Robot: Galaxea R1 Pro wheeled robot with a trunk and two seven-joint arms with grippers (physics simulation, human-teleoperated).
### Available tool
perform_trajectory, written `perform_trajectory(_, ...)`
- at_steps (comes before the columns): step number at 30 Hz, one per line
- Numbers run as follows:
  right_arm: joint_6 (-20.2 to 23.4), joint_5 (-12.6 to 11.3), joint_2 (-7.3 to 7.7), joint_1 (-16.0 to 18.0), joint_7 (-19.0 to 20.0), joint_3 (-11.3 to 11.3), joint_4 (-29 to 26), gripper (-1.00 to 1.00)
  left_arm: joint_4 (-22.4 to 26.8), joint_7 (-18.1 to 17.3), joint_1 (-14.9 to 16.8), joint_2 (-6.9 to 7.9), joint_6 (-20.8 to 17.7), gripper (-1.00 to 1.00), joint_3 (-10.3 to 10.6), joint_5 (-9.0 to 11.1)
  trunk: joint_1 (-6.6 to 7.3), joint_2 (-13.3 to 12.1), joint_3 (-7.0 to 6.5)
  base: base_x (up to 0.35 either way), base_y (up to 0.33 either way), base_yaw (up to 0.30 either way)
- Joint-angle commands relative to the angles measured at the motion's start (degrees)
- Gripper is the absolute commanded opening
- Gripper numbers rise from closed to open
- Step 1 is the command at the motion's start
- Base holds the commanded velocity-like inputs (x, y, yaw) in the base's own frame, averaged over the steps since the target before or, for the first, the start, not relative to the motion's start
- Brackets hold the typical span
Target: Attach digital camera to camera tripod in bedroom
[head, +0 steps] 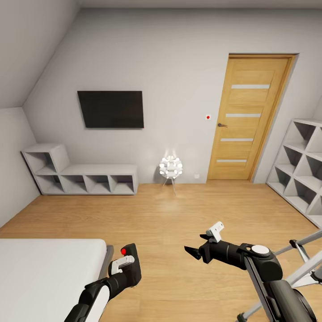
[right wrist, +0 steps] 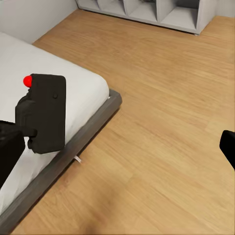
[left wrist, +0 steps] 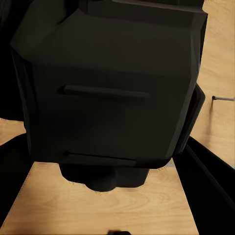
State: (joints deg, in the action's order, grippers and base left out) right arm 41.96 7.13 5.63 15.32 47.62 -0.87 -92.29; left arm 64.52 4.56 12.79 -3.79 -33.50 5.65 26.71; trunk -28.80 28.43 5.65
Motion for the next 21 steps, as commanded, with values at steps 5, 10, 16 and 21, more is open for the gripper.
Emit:
perform_trajectory(5, 0.1, 0.6, 0.02, 0.1, 0.5, 0.0, -0.1, 1.0, 0.1, 0.5, 0.0, 0.01, -0.2, -1.0, 0.1, 0.6, -0.06, 0.1, 0.12, 0.272, 0.154, -0.068)
perform_trajectory(10, 0.1, 0.6, 0.04, 0.1, 0.5, 0.0, -0.1, 1.0, 0.1, 0.5, 0.0, 0.01, -0.3, -1.0, 0.1, 0.6, -0.06, 0.1, 0.12, 0.287, 0.141, -0.112)
perform_trajectory(16, 0.1, 0.6, 0.07, 0.1, 0.5, 0.0, -0.1, 1.0, 0.1, 0.5, 0.0, 0.01, -0.3, -1.0, 0.1, 0.6, -0.06, 0.1, 0.12, 0.294, 0.135, -0.039)
perform_trajectory(21, 0.1, 0.6, 0.08, 0.1, 0.5, 0.0, -0.1, 1.0, 0.1, 0.5, 0.0, -0.02, -0.3, -1.0, 0.1, 0.6, -0.06, 0.1, 0.12, 0.301, 0.108, -0.013)
